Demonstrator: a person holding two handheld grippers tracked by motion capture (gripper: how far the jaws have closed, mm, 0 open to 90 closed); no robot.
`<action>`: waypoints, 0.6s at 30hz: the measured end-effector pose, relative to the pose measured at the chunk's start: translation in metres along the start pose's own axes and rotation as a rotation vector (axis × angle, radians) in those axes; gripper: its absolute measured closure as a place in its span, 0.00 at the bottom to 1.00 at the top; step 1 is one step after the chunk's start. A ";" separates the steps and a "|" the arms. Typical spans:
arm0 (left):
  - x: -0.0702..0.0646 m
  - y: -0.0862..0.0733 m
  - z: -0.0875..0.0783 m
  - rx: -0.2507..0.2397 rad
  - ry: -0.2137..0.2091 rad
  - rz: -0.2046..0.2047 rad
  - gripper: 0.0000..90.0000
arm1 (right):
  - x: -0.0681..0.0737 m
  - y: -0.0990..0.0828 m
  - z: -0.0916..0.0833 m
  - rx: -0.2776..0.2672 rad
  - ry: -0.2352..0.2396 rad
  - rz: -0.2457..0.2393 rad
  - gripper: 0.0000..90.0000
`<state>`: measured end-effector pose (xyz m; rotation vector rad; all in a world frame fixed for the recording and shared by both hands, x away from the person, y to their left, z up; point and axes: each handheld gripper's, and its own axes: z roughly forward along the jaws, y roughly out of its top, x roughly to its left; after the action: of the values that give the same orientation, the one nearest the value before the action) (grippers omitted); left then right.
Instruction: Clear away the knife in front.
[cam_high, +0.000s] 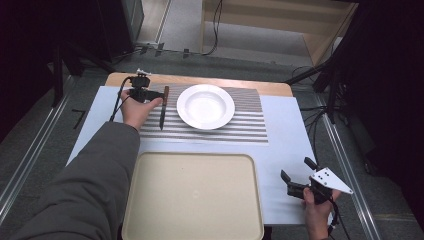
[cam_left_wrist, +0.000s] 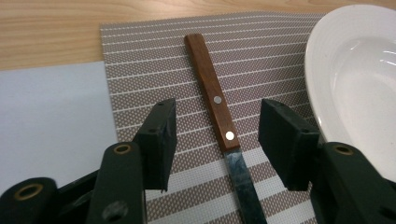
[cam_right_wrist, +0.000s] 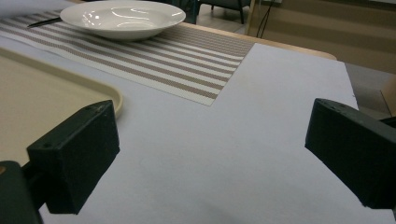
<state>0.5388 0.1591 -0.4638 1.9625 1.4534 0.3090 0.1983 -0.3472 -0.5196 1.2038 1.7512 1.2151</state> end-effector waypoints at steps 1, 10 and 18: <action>-0.001 0.001 0.003 0.004 -0.003 -0.001 0.54 | 0.000 0.000 0.000 0.001 0.000 0.000 0.02; -0.012 0.001 0.025 0.061 0.012 -0.003 0.66 | 0.000 0.000 0.000 0.000 0.001 -0.004 0.02; -0.015 -0.004 0.033 0.065 0.064 0.046 0.73 | 0.000 0.000 0.001 0.002 -0.004 -0.002 0.02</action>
<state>0.5488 0.1342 -0.4875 2.0569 1.4768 0.3521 0.1989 -0.3472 -0.5198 1.2046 1.7511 1.2092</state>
